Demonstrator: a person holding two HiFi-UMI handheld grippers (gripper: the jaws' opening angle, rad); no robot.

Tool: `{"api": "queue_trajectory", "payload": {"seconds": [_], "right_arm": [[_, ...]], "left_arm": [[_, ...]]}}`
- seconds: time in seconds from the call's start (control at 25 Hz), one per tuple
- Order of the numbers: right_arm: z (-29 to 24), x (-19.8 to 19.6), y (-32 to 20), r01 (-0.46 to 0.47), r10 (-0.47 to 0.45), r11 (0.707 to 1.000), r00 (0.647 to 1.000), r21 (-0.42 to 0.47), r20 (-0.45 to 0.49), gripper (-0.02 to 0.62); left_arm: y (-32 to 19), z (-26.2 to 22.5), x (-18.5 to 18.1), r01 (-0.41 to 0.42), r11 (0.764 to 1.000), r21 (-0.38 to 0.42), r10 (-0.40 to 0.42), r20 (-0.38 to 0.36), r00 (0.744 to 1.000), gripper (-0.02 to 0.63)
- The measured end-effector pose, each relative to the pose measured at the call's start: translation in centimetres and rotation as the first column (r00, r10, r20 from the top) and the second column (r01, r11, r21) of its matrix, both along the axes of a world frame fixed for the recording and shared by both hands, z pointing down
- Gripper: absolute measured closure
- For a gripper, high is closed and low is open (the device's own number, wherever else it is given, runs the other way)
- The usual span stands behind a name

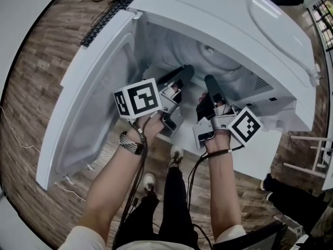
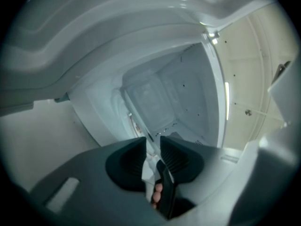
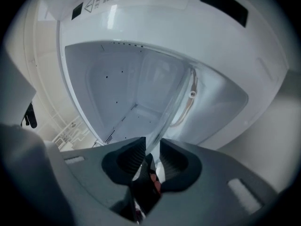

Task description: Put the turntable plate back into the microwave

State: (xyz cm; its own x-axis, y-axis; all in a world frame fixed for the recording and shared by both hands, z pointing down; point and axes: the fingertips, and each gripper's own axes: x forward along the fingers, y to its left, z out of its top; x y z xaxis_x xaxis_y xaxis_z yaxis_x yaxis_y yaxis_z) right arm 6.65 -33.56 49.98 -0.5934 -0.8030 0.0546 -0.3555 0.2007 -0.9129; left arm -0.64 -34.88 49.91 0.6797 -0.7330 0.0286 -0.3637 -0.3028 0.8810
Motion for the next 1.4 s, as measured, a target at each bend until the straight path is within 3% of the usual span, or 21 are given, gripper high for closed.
{"api": "queue_trajectory", "payload": {"seconds": [0.2,0.48,0.84,1.08,1.4], "right_arm": [[-0.2,-1.3,0.3,0.108,-0.108,0.994,0.993,-0.018,-0.044,0.494],[1.0,-1.5,1.0,0.114,-0.115,0.993,0.992,-0.042,-0.046,0.510],[1.0,-2.2,0.8,0.124,-0.123,0.992,0.992,-0.039,0.015,0.543],[1.2,-2.2,1.0,0.114,-0.111,0.992,0.993,-0.050,0.051,0.554],[1.6,-2.3,1.1,0.114,-0.111,0.992,0.993,-0.059,0.051,0.566]], "left_arm": [[-0.7,-0.1,-0.6,0.032,0.999,-0.024,-0.032,-0.002,0.999,0.513],[-0.8,0.8,-0.5,0.043,0.997,-0.059,-0.044,-0.019,0.999,0.520],[-0.4,0.8,-0.6,0.052,0.998,-0.036,-0.044,0.193,0.980,0.476],[0.5,1.2,-0.7,-0.013,1.000,0.001,0.012,0.295,0.955,0.462],[0.7,1.6,-0.9,0.006,1.000,0.012,-0.009,0.278,0.961,0.497]]}}
